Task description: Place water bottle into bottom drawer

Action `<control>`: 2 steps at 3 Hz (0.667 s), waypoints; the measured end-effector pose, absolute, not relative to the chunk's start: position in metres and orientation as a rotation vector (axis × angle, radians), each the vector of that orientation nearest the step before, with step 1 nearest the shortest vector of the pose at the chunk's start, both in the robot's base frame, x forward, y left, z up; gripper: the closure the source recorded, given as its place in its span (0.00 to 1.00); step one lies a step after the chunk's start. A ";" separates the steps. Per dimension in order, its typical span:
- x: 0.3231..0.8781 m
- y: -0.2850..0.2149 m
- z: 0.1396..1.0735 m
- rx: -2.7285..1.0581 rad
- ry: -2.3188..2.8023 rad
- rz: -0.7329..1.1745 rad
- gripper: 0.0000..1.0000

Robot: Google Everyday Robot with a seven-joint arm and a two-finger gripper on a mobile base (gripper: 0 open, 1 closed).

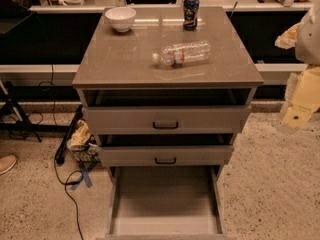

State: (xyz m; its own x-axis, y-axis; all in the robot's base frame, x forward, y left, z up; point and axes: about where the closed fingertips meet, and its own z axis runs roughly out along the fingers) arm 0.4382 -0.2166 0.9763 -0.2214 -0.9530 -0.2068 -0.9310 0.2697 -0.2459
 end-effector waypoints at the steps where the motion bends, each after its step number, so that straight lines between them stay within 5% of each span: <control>1: 0.438 -0.217 0.976 -1.724 2.231 -0.099 0.00; 2: 0.466 -0.212 0.984 -1.671 2.173 -0.119 0.00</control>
Offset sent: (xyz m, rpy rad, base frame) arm 0.0783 0.0096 0.0201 0.1019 -0.1859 -0.0141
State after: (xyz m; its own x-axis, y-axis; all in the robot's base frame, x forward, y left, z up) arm 0.4659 -0.2124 0.9843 -0.2093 -0.9437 -0.2562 -0.9101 0.2838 -0.3019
